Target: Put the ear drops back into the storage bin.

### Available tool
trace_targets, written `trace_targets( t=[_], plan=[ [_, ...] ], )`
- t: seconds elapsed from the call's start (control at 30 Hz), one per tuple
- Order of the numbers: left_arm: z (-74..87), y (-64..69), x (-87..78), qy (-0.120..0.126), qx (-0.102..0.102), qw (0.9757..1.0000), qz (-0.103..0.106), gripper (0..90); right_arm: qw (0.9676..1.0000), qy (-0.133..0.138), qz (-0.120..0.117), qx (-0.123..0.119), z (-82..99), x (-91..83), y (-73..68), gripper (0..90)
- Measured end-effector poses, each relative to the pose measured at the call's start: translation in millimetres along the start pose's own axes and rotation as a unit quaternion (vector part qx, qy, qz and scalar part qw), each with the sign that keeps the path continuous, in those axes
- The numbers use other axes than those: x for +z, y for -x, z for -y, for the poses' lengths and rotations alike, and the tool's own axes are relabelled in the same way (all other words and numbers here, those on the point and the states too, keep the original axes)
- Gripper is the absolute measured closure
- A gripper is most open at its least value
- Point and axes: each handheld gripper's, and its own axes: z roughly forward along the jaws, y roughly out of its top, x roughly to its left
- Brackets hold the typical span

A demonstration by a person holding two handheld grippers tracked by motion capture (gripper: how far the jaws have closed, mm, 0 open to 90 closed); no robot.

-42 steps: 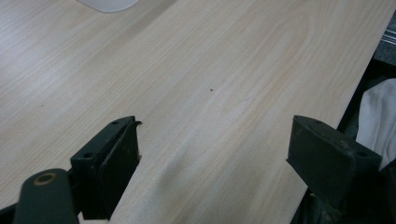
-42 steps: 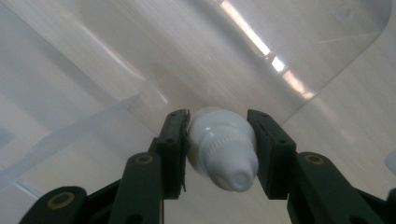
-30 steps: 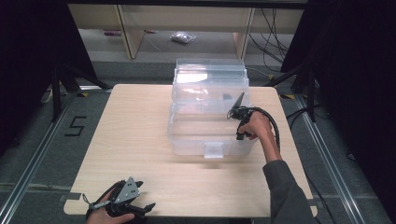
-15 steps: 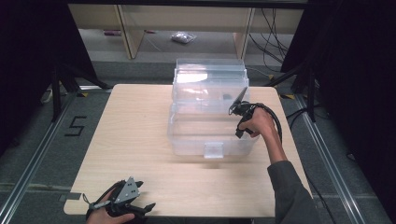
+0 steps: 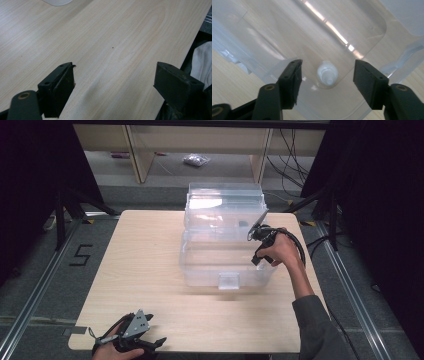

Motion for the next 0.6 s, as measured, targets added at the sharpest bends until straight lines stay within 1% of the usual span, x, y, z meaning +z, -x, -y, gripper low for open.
trace_targets(
  t=[0.1, 0.13, 0.17, 0.23, 0.3, 0.33, 0.37, 0.4, 0.47, 0.53, 0.57, 0.6],
  plan=[
    [-0.1, 0.0, 0.1, 0.000, 0.001, 1.0000, -0.001, 16.1, 0.9999, 0.013, 0.002, -0.008, 1.6, -3.1, -0.7, 38.0],
    [-0.1, 0.0, 0.1, 0.000, 0.000, 1.0000, 0.000, 16.1, 0.9999, 0.014, 0.000, 0.000, 1.8, -4.6, -2.5, 37.5],
    [-0.1, 0.0, 0.1, 0.000, 0.001, 1.0000, 0.000, 16.1, 0.9999, 0.013, -0.002, -0.003, 2.2, -5.7, -2.9, 36.7],
    [0.0, 0.2, 0.3, 0.001, 0.000, 1.0000, -0.001, 16.1, 0.9998, 0.017, -0.003, -0.005, 3.1, -6.9, -3.5, 35.9],
    [0.1, 0.8, 0.0, 0.003, -0.001, 1.0000, -0.001, 16.1, 0.9999, 0.016, -0.001, -0.003, 3.4, -7.6, -3.7, 34.7],
    [0.1, 0.8, 0.1, 0.003, -0.001, 1.0000, -0.001, 16.1, 0.9997, 0.020, -0.001, -0.011, 4.0, -7.5, -2.7, 34.3],
    [-0.1, 0.1, 0.2, 0.000, 0.001, 1.0000, 0.000, 16.0, 0.9998, 0.020, -0.003, 0.000, 4.0, -8.1, -4.2, 34.0],
    [0.0, 0.0, 0.2, 0.000, 0.001, 1.0000, 0.000, 16.1, 0.9998, 0.022, -0.004, 0.001, 4.5, -8.7, -4.4, 33.7],
    [0.2, 0.7, 0.2, 0.003, -0.001, 1.0000, -0.001, 16.0, 0.9997, 0.023, -0.002, -0.004, 5.5, -9.6, -4.2, 32.9],
    [0.2, 0.7, 0.2, 0.003, -0.001, 1.0000, -0.001, 16.0, 0.9996, 0.027, -0.002, -0.002, 6.1, -10.2, -4.9, 32.2],
    [-0.1, 0.0, 0.2, 0.000, 0.001, 1.0000, 0.000, 16.1, 0.9996, 0.029, -0.001, -0.005, 6.8, -10.7, -4.7, 31.8],
    [-0.1, 0.1, 0.1, 0.000, 0.001, 1.0000, -0.001, 16.1, 0.9993, 0.036, -0.001, -0.007, 8.0, -10.3, -4.8, 31.7]
  ],
)
